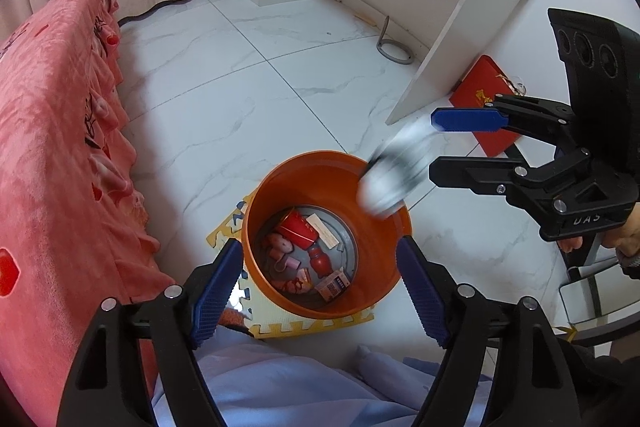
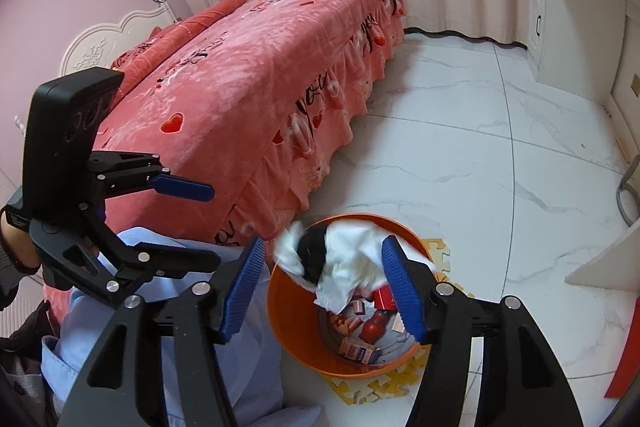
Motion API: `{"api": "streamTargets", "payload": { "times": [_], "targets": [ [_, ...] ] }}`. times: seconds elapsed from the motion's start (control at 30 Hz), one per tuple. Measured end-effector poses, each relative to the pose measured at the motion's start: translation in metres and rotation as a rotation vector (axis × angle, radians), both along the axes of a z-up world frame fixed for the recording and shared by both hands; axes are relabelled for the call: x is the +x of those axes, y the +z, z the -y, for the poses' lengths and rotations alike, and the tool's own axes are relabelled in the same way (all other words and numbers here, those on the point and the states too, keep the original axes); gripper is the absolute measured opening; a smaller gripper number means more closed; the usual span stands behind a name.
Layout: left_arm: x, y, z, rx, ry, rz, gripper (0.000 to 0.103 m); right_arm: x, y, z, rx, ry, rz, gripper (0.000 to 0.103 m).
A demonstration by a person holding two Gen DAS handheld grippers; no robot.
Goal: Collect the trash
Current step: 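Open the left tool then the right tool to drop both items into the bucket, then move both open tools back over the bed toward the purple cup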
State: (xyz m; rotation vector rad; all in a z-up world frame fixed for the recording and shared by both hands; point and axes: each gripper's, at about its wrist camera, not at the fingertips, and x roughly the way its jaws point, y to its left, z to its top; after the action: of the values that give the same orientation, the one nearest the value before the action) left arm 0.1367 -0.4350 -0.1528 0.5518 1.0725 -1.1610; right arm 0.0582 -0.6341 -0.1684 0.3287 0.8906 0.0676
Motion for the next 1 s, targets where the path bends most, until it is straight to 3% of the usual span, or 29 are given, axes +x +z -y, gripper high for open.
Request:
{"api": "streamTargets", "payload": {
  "times": [0.4,0.5,0.6,0.83,1.0],
  "targets": [
    [0.001,0.006,-0.009,-0.018,0.016,-0.007,0.079,-0.001,0.005,-0.003,0.0,-0.007,-0.006,0.066],
    [-0.001,0.015,-0.018,-0.043,0.03,0.004,0.087,-0.003,0.013,-0.009,0.004,-0.002,0.005,0.069],
    [-0.003,0.026,-0.031,-0.071,0.051,0.01,0.087,-0.003,0.024,-0.018,-0.006,0.015,0.022,0.07],
    [-0.007,0.058,-0.085,-0.133,0.147,0.054,0.093,0.004,0.053,-0.059,-0.011,0.093,0.062,0.07],
    [-0.011,0.083,-0.147,-0.181,0.27,0.084,0.093,0.013,0.073,-0.103,-0.014,0.184,0.098,0.07]
  ]
}}
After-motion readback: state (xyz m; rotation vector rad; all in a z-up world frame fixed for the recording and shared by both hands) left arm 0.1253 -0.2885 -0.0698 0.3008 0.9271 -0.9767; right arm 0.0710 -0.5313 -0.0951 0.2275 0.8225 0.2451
